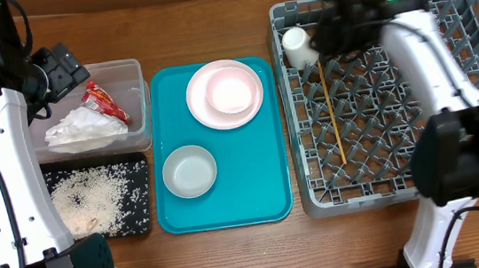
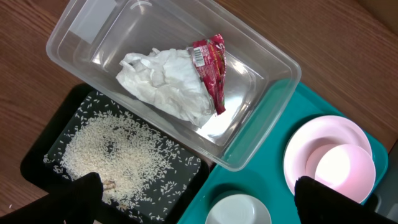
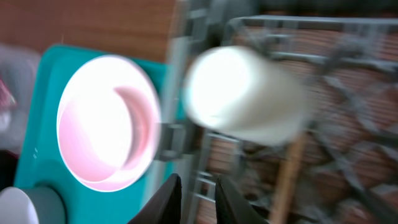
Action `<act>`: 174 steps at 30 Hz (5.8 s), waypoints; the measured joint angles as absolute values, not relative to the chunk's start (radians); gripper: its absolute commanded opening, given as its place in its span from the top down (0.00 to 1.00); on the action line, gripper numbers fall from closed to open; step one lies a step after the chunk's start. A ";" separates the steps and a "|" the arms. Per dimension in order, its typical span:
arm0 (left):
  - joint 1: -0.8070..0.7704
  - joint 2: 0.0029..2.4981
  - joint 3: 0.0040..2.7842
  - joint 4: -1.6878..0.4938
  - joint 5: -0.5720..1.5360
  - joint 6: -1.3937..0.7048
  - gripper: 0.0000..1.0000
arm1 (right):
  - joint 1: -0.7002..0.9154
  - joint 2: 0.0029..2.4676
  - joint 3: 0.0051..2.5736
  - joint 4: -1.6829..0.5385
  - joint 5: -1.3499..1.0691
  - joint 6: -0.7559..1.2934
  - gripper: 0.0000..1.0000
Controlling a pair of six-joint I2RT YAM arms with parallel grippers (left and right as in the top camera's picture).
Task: Sort waste into correct bins and load items into the dishwasher
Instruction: 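Move the right gripper back over the pink bowl on the plate, then lower the right gripper onto the pink bowl rim and grasp it, then lift the pink bowl and carry it into the dish rack, then set the pink bowl upside down in the rack and release it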
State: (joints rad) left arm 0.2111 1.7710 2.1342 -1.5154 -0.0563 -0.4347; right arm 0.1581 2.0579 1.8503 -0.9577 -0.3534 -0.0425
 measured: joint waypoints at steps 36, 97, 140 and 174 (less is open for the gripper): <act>0.211 1.771 2.134 -1.515 -0.056 -0.435 0.00 | 0.674 2.302 1.850 -0.727 0.029 -0.062 0.88; 0.211 1.771 2.134 -1.515 -0.056 -0.435 0.00 | 0.674 2.180 1.686 -0.624 -0.096 -0.034 0.96; 0.211 1.771 2.134 -1.515 -0.056 -0.435 0.00 | -0.043 1.713 1.261 -0.202 -1.256 0.562 0.96; 0.211 1.771 2.134 -1.515 -0.056 -0.435 0.00 | -0.122 1.713 1.084 -0.059 -1.070 0.677 0.95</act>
